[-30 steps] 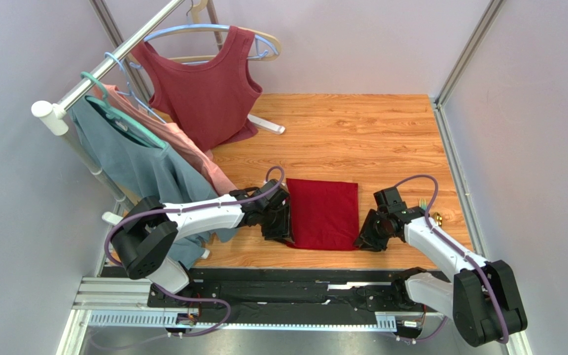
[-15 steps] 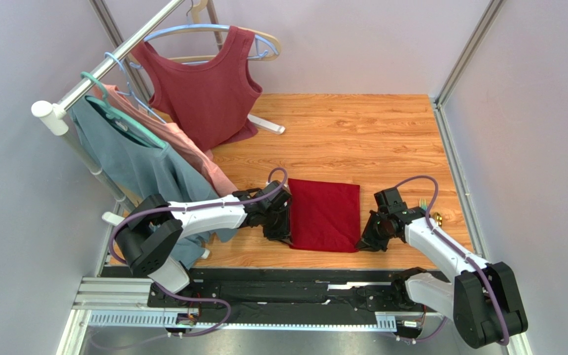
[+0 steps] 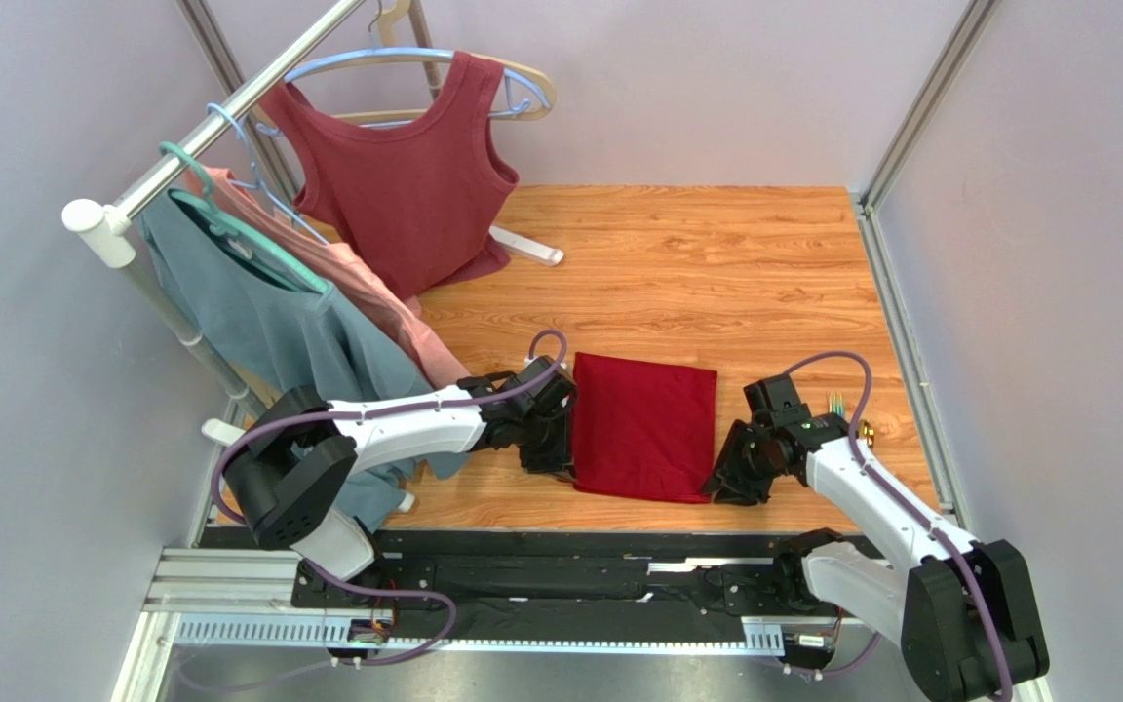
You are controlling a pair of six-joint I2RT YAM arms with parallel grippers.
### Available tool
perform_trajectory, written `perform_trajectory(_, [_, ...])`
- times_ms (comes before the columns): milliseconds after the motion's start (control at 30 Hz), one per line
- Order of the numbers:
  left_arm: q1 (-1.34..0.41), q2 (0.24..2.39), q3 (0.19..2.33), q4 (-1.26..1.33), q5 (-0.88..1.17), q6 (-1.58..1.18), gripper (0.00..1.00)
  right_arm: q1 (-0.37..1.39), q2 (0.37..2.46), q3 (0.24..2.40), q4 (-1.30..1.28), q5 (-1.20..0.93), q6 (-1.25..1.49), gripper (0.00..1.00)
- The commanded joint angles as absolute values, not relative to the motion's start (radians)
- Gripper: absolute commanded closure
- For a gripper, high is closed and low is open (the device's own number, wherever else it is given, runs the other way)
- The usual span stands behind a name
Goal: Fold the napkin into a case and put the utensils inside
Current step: Pick up the square-folded napkin.
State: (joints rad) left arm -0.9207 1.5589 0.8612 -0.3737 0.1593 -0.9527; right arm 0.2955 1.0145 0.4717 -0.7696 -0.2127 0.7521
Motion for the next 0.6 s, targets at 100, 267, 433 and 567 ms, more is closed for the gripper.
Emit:
perform_trajectory(100, [-0.923, 1.525, 0.857, -0.362, 0.163, -0.943, 0.98, 0.293, 1.022, 0.465, -0.746, -0.247, 0.773, 0.70])
perform_trajectory(267, [-0.923, 1.520, 0.853, -0.364, 0.158, -0.942, 0.98, 0.293, 1.012, 0.449, -0.742, -0.261, 0.790, 0.71])
perform_trajectory(433, [-0.923, 1.522, 0.857, -0.362, 0.163, -0.940, 0.99, 0.293, 1.012, 0.440, -0.739, -0.270, 0.793, 0.73])
perform_trajectory(567, [-0.923, 1.516, 0.859, -0.362, 0.158, -0.939, 1.00, 0.293, 1.012, 0.462, -0.738, -0.267, 0.793, 0.80])
